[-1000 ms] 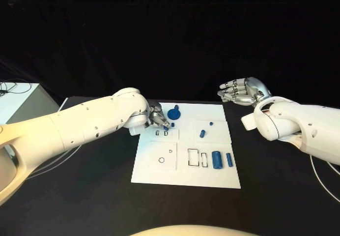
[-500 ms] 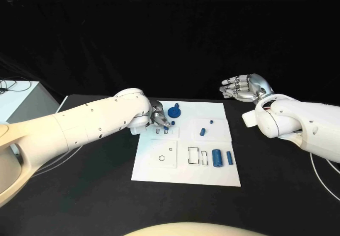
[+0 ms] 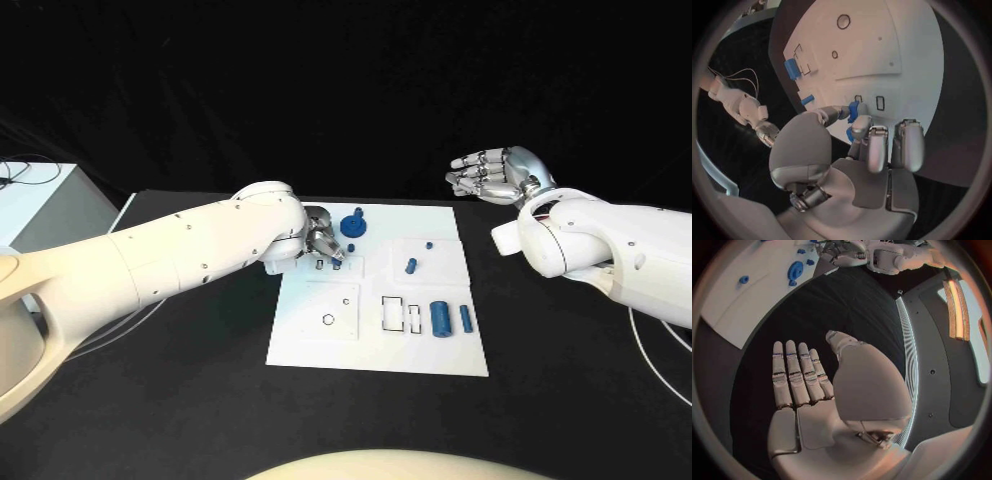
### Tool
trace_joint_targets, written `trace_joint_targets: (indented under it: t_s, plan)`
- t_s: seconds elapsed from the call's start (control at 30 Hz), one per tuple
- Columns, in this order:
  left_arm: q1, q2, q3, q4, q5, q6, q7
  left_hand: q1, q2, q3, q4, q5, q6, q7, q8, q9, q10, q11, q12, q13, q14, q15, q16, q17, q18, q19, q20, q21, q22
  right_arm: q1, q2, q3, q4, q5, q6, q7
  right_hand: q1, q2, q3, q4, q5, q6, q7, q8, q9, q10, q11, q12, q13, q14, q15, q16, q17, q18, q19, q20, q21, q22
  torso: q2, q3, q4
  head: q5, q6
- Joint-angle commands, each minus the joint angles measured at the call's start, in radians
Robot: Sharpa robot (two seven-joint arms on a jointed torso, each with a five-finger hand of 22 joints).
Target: Assemble the parts on the task board
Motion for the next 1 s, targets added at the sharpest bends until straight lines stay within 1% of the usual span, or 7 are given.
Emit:
trace_joint_targets:
  t_s: [0.03,0.17,0.53,0.63,0.73,0.83,1.0]
  plan:
    - [-0.002,0.0,0.0,0.0,-0.009,0.023,0.01,0.003,0.008,0.201,-0.208,0.005,0.019,-0.013,0.003,0.002,0.003,0.0,0.004,-0.001,0.106,-0.007,0.007,0.263,-0.007,0.006,-0.002,0.006,0.026,0.0,0.001,0.0,0.0,0.0,0.002,0.016,-0.003,0.005,-0.003,-0.004,0.005,0.003,0.045,-0.005,-0.001,0.002,0.004,-0.007,-0.001,0.005,0.001,-0.004,-0.002,0.012,-0.008,0.0,-0.006,-0.003,-0.001,0.0002,0.0011,0.001,-0.004]
    - [-0.003,-0.003,-0.001,0.003,-0.009,0.025,0.01,0.003,0.008,0.201,-0.208,0.005,0.019,-0.013,0.003,0.002,0.003,0.0,0.004,-0.001,0.106,-0.007,0.007,0.263,-0.007,0.006,-0.002,0.006,0.026,0.0,0.001,0.0,0.0,0.001,0.002,0.016,-0.003,0.005,-0.003,-0.004,0.005,0.003,0.045,-0.005,-0.001,0.002,0.004,-0.007,-0.001,0.005,0.002,-0.004,-0.003,0.012,-0.008,0.0,-0.006,-0.004,0.0,-0.0003,0.001,0.002,-0.005]
    - [-0.003,-0.009,-0.001,0.01,-0.013,0.034,0.01,0.003,0.008,0.201,-0.209,0.005,0.019,-0.013,0.003,0.002,0.005,-0.001,0.005,0.001,0.106,-0.008,0.007,0.263,-0.007,0.007,-0.003,0.007,0.027,0.0,0.003,0.0,-0.002,0.001,0.006,0.017,-0.004,0.005,-0.004,-0.003,0.005,0.003,0.046,-0.006,-0.002,0.002,0.004,-0.009,-0.001,0.005,0.002,-0.005,-0.004,0.012,-0.009,0.0,-0.006,-0.005,-0.001,0.0,0.0019,0.003,-0.007]
    - [-0.003,-0.01,-0.001,0.012,-0.015,0.037,0.01,0.003,0.008,0.201,-0.209,0.005,0.019,-0.013,0.003,0.002,0.005,-0.001,0.005,0.001,0.106,-0.008,0.007,0.263,-0.007,0.007,-0.003,0.007,0.027,-0.001,0.006,0.0,-0.004,0.001,0.007,0.017,-0.004,0.005,-0.004,-0.003,0.005,0.003,0.046,-0.006,-0.002,0.002,0.004,-0.009,-0.001,0.005,0.002,-0.005,-0.004,0.012,-0.009,0.0,-0.006,-0.005,-0.001,0.0001,0.0034,0.006,-0.008]
    - [-0.003,-0.011,-0.002,0.014,-0.017,0.037,0.01,0.003,0.008,0.201,-0.209,0.005,0.019,-0.013,0.003,0.002,0.005,-0.001,0.005,0.001,0.106,-0.008,0.007,0.263,-0.007,0.007,-0.003,0.007,0.027,-0.001,0.008,0.0,-0.006,0.001,0.008,0.018,-0.005,0.005,-0.004,-0.003,0.005,0.003,0.046,-0.007,-0.002,0.002,0.005,-0.01,-0.001,0.005,0.002,-0.005,-0.005,0.012,-0.01,0.0,-0.006,-0.006,-0.001,0.0004,0.0041,0.006,-0.009]
    - [-0.003,-0.012,-0.002,0.017,-0.017,0.035,0.01,0.003,0.008,0.201,-0.209,0.006,0.02,-0.014,0.003,0.002,0.005,-0.001,0.004,0.001,0.106,-0.008,0.007,0.263,-0.008,0.007,-0.003,0.007,0.028,-0.002,0.009,0.0,-0.007,0.001,0.008,0.018,-0.005,0.005,-0.005,-0.004,0.005,0.003,0.046,-0.007,-0.002,0.002,0.005,-0.01,-0.001,0.005,0.002,-0.006,-0.006,0.012,-0.011,0.0,-0.006,-0.007,-0.001,0.0002,0.002,0.009,-0.008]
    - [-0.003,-0.014,-0.001,0.021,-0.017,0.033,0.011,0.003,0.007,0.202,-0.21,0.006,0.02,-0.014,0.003,0.002,0.006,-0.001,0.005,0.002,0.106,-0.008,0.007,0.263,-0.007,0.007,-0.003,0.007,0.027,-0.003,0.009,0.0,-0.008,0.001,0.009,0.019,-0.005,0.005,-0.005,-0.004,0.005,0.004,0.047,-0.008,-0.003,0.002,0.005,-0.012,-0.001,0.004,0.003,-0.006,-0.008,0.011,-0.013,0.001,-0.006,-0.01,-0.001,0.0005,-0.0002,0.009,-0.008]
